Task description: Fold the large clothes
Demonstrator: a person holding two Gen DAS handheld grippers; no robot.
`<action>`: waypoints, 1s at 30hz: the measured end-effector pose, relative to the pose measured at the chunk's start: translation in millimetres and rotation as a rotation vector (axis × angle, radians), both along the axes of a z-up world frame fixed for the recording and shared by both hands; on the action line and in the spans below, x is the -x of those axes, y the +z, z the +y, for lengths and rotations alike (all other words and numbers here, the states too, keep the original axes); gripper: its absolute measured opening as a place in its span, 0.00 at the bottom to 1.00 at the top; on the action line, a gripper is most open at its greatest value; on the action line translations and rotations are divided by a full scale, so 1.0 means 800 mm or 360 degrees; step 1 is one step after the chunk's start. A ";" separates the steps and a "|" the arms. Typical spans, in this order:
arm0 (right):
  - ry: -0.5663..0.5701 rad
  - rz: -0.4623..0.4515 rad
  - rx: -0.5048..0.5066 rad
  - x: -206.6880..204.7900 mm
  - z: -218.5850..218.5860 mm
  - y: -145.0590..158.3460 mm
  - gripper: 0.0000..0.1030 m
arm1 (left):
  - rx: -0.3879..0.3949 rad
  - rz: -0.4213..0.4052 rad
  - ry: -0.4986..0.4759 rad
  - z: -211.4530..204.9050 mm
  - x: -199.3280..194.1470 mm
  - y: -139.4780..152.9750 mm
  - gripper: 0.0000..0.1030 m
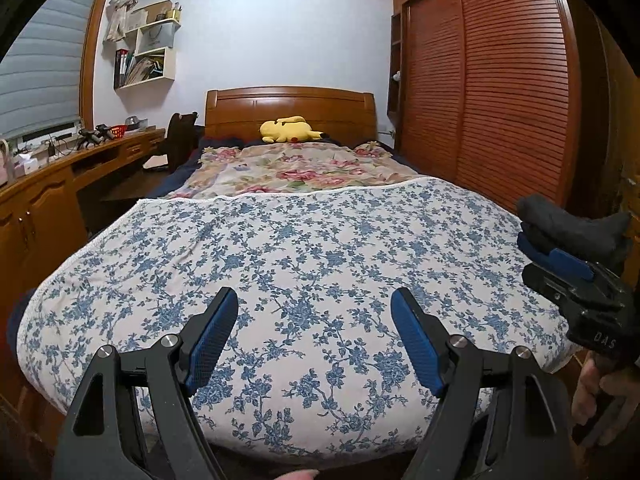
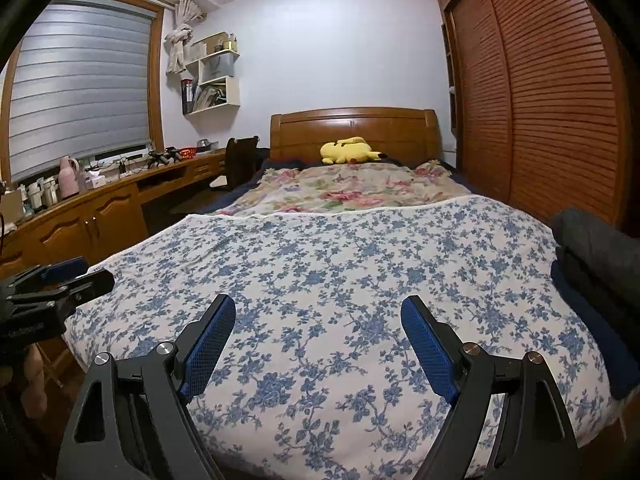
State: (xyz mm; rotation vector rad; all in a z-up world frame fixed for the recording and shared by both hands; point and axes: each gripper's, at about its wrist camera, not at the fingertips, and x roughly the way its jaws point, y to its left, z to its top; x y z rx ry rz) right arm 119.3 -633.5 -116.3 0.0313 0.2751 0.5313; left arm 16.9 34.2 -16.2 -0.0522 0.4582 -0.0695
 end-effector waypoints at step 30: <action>-0.0022 0.0015 -0.0018 -0.039 0.002 -0.023 0.83 | -0.0022 0.0003 -0.0002 -0.006 0.001 -0.006 0.77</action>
